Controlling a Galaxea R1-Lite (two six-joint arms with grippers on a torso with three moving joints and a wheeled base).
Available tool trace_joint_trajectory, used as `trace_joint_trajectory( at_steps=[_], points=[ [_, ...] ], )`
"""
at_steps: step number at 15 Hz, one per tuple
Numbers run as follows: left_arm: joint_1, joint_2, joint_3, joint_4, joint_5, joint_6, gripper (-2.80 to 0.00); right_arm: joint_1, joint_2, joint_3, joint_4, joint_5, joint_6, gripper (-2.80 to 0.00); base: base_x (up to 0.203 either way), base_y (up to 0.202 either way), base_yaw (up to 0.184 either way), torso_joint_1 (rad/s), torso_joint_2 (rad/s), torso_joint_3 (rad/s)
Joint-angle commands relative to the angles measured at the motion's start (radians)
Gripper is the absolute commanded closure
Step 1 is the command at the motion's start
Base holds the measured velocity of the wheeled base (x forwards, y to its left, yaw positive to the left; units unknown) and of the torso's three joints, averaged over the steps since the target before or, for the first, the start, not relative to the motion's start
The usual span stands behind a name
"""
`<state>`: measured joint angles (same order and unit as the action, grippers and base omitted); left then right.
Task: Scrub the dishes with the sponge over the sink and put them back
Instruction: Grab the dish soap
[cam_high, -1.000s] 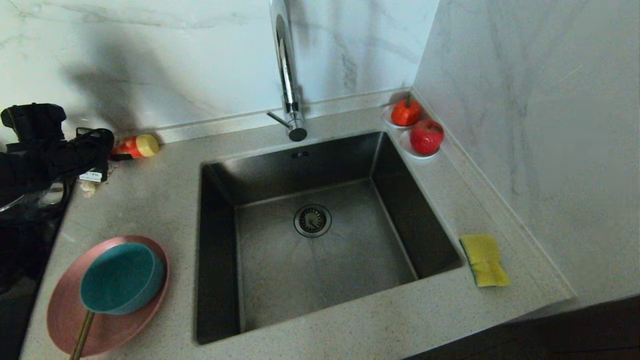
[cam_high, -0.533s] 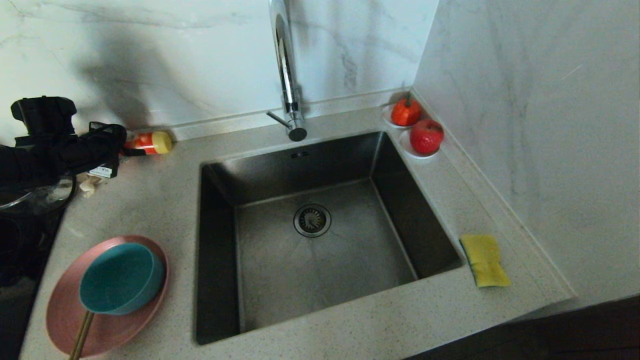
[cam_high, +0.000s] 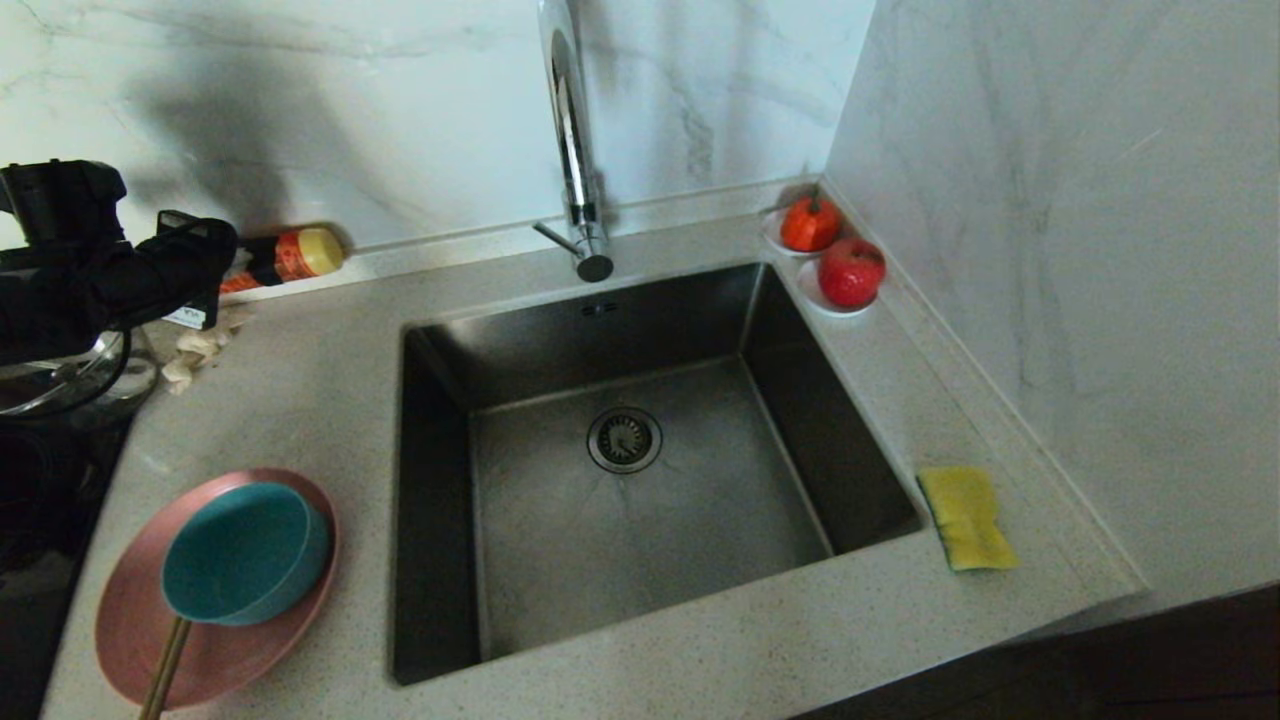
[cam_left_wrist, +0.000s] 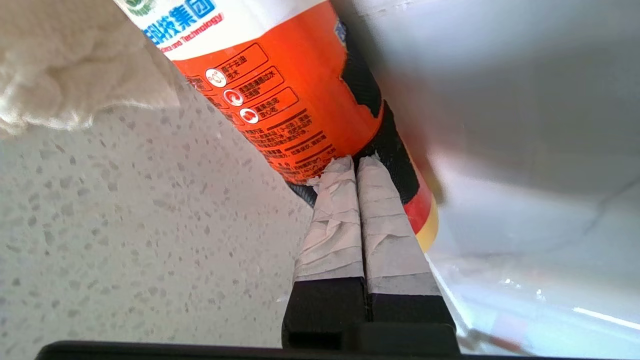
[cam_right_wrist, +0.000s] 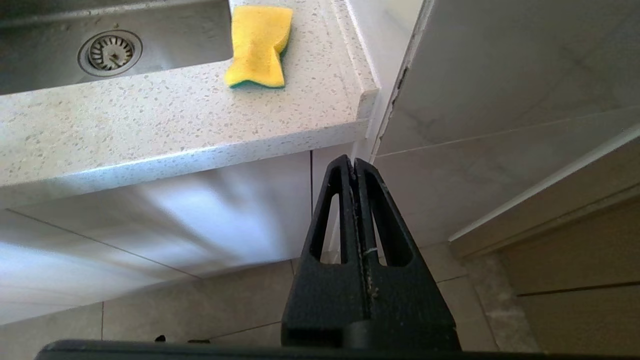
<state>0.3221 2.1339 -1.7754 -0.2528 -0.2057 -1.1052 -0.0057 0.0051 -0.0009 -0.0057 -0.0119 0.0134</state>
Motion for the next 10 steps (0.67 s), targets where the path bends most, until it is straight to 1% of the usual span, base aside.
trace_joint_trajectory(
  at_steps=[1,3,10],
  points=[
    [0.003,-0.017,0.004,0.012,0.000,0.015,0.00,0.000,0.001,-0.001,0.000,0.000,-0.001,0.00,0.000,0.000,0.000,0.000,0.00,0.000],
    [0.003,-0.023,-0.001,0.009,-0.001,0.048,0.00,0.000,0.001,-0.001,0.000,0.000,-0.001,0.00,0.000,0.000,0.000,0.000,0.00,0.000],
    [0.003,-0.008,0.017,0.015,0.000,0.061,0.00,0.000,0.001,0.000,0.000,0.000,0.000,0.00,0.000,0.000,0.000,0.000,0.00,0.000]
  ],
)
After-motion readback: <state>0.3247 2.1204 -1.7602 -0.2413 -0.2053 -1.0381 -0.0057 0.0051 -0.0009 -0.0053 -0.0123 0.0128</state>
